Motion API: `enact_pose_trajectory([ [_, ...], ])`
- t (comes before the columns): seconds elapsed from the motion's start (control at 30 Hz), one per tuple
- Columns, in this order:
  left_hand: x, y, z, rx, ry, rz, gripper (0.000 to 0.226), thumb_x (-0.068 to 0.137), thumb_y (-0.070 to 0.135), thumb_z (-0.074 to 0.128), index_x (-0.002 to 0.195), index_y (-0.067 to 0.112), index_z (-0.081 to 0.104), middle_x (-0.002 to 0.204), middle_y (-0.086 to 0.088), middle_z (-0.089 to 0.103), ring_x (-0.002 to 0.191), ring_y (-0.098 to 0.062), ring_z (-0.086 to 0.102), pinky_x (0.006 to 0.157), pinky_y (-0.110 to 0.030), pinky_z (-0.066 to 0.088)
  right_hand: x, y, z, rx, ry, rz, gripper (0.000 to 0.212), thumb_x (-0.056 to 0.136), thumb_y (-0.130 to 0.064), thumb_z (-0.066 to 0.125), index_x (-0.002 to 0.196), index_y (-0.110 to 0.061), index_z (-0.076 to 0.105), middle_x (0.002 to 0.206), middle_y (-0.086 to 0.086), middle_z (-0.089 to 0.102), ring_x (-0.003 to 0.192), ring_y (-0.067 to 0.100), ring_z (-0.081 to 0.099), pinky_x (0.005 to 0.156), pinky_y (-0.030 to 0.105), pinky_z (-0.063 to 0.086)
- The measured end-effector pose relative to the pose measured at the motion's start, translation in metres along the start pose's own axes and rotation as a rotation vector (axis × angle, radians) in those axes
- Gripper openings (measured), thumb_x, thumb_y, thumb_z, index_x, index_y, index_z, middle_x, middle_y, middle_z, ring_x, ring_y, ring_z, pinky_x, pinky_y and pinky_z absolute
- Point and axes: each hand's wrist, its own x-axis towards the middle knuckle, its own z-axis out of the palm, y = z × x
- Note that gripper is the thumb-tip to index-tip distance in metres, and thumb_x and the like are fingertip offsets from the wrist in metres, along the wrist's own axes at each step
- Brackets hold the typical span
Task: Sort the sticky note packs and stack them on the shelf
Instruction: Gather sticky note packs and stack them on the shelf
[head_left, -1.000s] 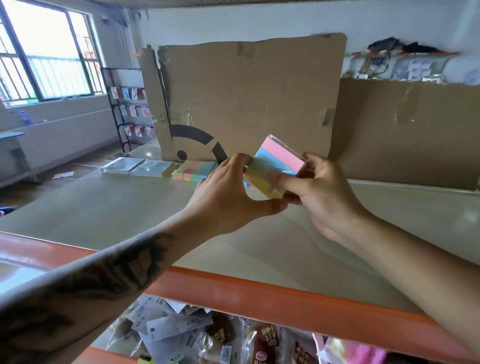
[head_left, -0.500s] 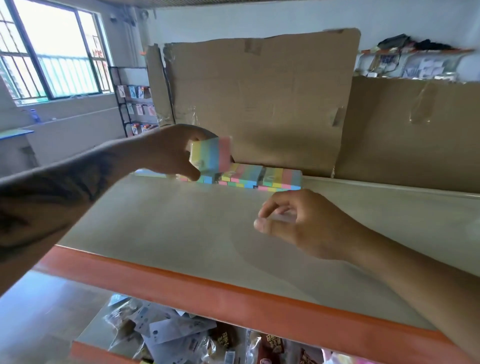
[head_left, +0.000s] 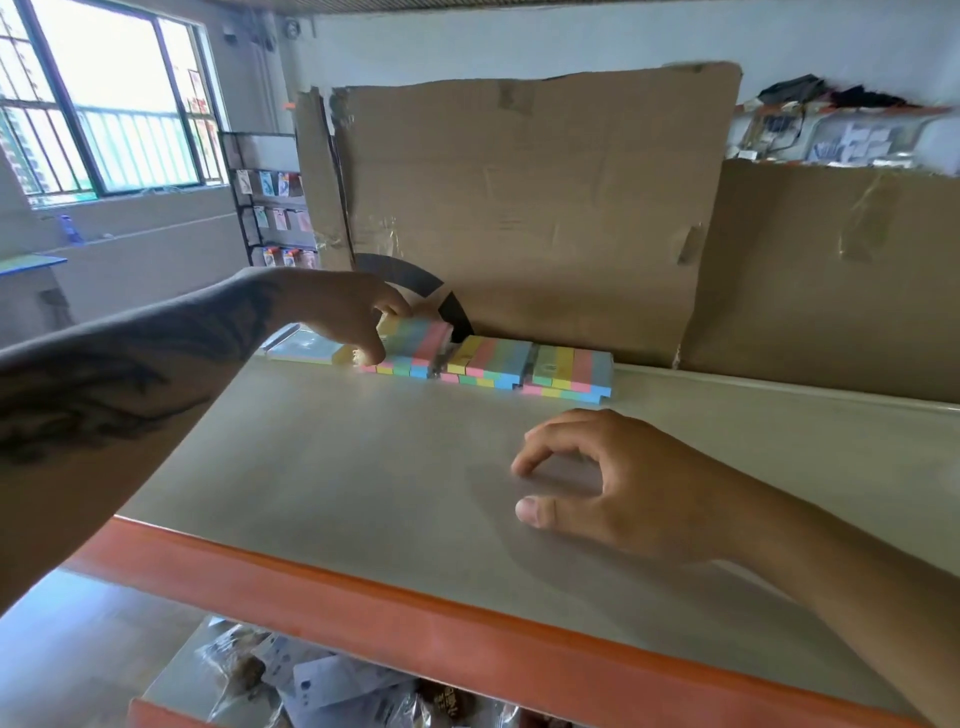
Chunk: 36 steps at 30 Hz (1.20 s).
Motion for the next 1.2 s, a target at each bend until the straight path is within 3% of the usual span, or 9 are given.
enact_pose_trajectory([
  [0.27, 0.016, -0.001, -0.008, 0.027, -0.15, -0.013, 0.087, 0.072, 0.029, 0.091, 0.147, 0.032, 0.048, 0.141, 0.008, 0.056, 0.107, -0.015, 0.059, 0.095, -0.03, 0.051, -0.006, -0.007, -0.009, 0.042, -0.026, 0.021, 0.035, 0.081, -0.068, 0.07, 0.111, -0.051, 0.064, 0.133, -0.034, 0.052, 0.127, -0.011, 0.046, 0.11, 0.028, 0.042],
  [0.4, 0.025, 0.0, -0.013, 0.025, -0.227, 0.03, 0.091, 0.069, 0.04, 0.092, 0.148, 0.029, 0.047, 0.144, 0.009, 0.053, 0.118, -0.016, 0.055, 0.106, -0.038, 0.047, 0.017, -0.019, -0.033, -0.004, 0.097, 0.024, 0.028, 0.084, -0.061, 0.072, 0.105, -0.044, 0.067, 0.122, -0.024, 0.062, 0.114, -0.005, 0.056, 0.094, 0.02, 0.046],
  [0.5, 0.029, 0.002, -0.014, 0.02, -0.256, 0.02, 0.092, 0.068, 0.043, 0.093, 0.147, 0.028, 0.048, 0.143, 0.01, 0.053, 0.118, -0.022, 0.061, 0.1, -0.049, 0.055, 0.062, -0.018, -0.045, -0.192, 0.142, 0.048, 0.025, 0.085, -0.055, 0.072, 0.103, -0.041, 0.062, 0.109, -0.011, 0.065, 0.101, 0.015, 0.062, 0.089, 0.037, 0.053],
  [0.63, 0.033, 0.003, -0.008, 0.038, -0.285, 0.018, 0.094, 0.068, 0.04, 0.093, 0.149, 0.029, 0.046, 0.132, 0.014, 0.049, 0.119, -0.027, 0.061, 0.093, -0.05, 0.058, 0.12, -0.006, -0.046, -0.428, 0.027, 0.118, 0.038, 0.086, -0.051, 0.072, 0.119, -0.037, 0.063, 0.118, -0.007, 0.06, 0.106, 0.019, 0.056, 0.093, 0.037, 0.048],
  [0.8, 0.041, -0.005, -0.004, 0.038, -0.285, 0.05, 0.095, 0.062, 0.046, 0.096, 0.144, 0.031, 0.05, 0.137, 0.012, 0.054, 0.113, -0.027, 0.065, 0.092, -0.053, 0.058, 0.147, -0.002, -0.037, -0.358, -0.069, 0.146, 0.034, 0.083, -0.043, 0.074, 0.115, -0.037, 0.065, 0.11, -0.009, 0.064, 0.096, 0.015, 0.061, 0.078, 0.032, 0.052],
  [0.9, 0.042, -0.011, -0.003, 0.009, -0.263, 0.081, 0.095, 0.056, 0.053, 0.096, 0.139, 0.033, 0.055, 0.132, 0.015, 0.058, 0.114, -0.026, 0.064, 0.093, -0.054, 0.057, 0.153, -0.002, -0.033, -0.316, -0.064, 0.128, 0.032, 0.081, -0.037, 0.076, 0.111, -0.037, 0.064, 0.119, -0.009, 0.062, 0.099, 0.017, 0.062, 0.085, 0.034, 0.055],
  [1.03, 0.041, -0.013, -0.001, -0.01, -0.242, 0.109, 0.082, 0.063, 0.047, 0.095, 0.135, 0.029, 0.059, 0.125, 0.008, 0.062, 0.113, -0.027, 0.063, 0.096, -0.056, 0.055, 0.158, 0.001, -0.031, -0.252, -0.059, 0.101, 0.03, 0.08, -0.032, 0.078, 0.106, -0.04, 0.067, 0.119, -0.013, 0.057, 0.095, 0.015, 0.069, 0.084, 0.032, 0.054],
  [1.2, 0.039, -0.01, -0.002, -0.007, -0.253, 0.123, 0.08, 0.065, 0.044, 0.094, 0.135, 0.027, 0.059, 0.123, 0.007, 0.062, 0.101, -0.023, 0.065, 0.081, -0.043, 0.059, 0.163, 0.005, -0.028, -0.223, -0.049, 0.074, 0.03, 0.081, -0.034, 0.08, 0.108, -0.041, 0.068, 0.119, -0.014, 0.056, 0.108, 0.012, 0.059, 0.088, 0.032, 0.05],
])
